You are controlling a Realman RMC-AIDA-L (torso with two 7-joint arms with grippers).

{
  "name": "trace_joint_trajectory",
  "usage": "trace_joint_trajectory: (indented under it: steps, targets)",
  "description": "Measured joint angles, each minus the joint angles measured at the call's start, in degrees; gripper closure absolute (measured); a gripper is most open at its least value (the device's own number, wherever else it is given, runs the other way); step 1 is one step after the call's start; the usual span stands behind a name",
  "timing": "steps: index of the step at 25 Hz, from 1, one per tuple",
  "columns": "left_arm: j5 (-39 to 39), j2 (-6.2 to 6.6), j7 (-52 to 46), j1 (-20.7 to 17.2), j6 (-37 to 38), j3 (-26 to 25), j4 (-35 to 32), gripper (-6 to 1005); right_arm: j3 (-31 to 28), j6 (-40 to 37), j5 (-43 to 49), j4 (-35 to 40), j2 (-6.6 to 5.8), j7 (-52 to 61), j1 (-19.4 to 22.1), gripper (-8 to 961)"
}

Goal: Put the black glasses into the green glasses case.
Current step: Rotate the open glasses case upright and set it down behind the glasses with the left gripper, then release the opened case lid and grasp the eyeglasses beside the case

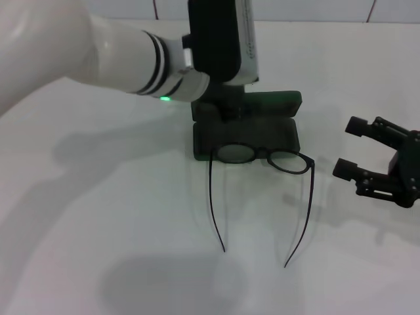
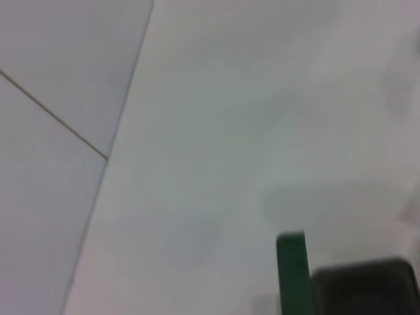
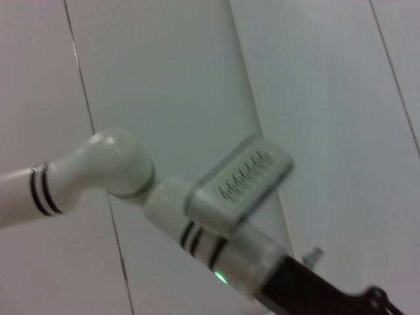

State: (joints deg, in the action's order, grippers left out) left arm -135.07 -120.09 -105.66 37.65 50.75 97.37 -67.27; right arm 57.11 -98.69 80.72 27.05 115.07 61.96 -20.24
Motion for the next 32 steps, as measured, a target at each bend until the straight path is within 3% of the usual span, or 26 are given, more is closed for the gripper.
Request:
trace_joint_trajectory:
  steps: [2, 3, 7, 9, 12, 13, 16, 20, 22, 25, 32]
  targets:
    - [0.0, 0.03, -0.9, -1.2, 0.8, -0.3, -2.6, 591, 0.1, 2.4, 2.2, 1.3, -0.12, 1.4, -0.7, 81]
    - [0.6, 0.06, -3.7, -4.7, 2.3, -1.8, -10.7, 591, 0.1, 4.4, 4.5, 2.9, -0.18, 3.0, -1.7, 81]
    - [6.4, 0.06, -7.1, -11.9, 2.6, -4.8, -22.3, 595, 1.4, 11.7, 17.3, 10.8, -0.20, 16.5, -7.1, 81]
    - [16.1, 0.16, -6.8, -17.1, 2.5, -7.4, -27.6, 597, 2.1, 13.5, 23.2, 12.9, -0.56, 24.1, -11.3, 82]
    - [31.7, 0.26, -2.1, -23.3, 3.4, -9.9, -28.3, 599, 2.4, 14.0, 27.7, 13.6, -1.28, 31.2, -16.3, 84]
    - [39.5, 0.25, 3.5, -27.0, 4.3, -10.0, -26.4, 600, 2.7, 14.3, 29.1, 13.6, -1.47, 32.9, -17.6, 85]
    - [50.7, 0.23, 14.4, -32.7, 7.1, -9.5, -22.5, 602, 3.3, 15.6, 35.3, 13.2, -1.71, 38.9, -22.9, 122]
    - [64.1, 0.24, 27.8, -39.0, 16.1, -10.4, -15.0, 604, 4.9, 17.8, 45.3, 12.3, -0.32, 45.9, -29.9, 209]
    - [64.1, 0.24, 27.8, -39.0, 16.1, -10.4, -15.0, 605, 6.7, 19.5, 47.8, 10.8, 0.26, 47.2, -33.1, 272]
    - [72.4, 0.25, 32.5, -39.0, 27.9, -15.7, -2.0, 619, 9.9, 21.7, 48.2, 8.1, 0.49, 48.6, -36.1, 318]
    - [76.9, 0.30, 37.7, -33.3, 41.1, -23.4, 16.2, 645, 14.9, 27.0, 47.8, 1.1, 1.11, 51.6, -41.4, 399]
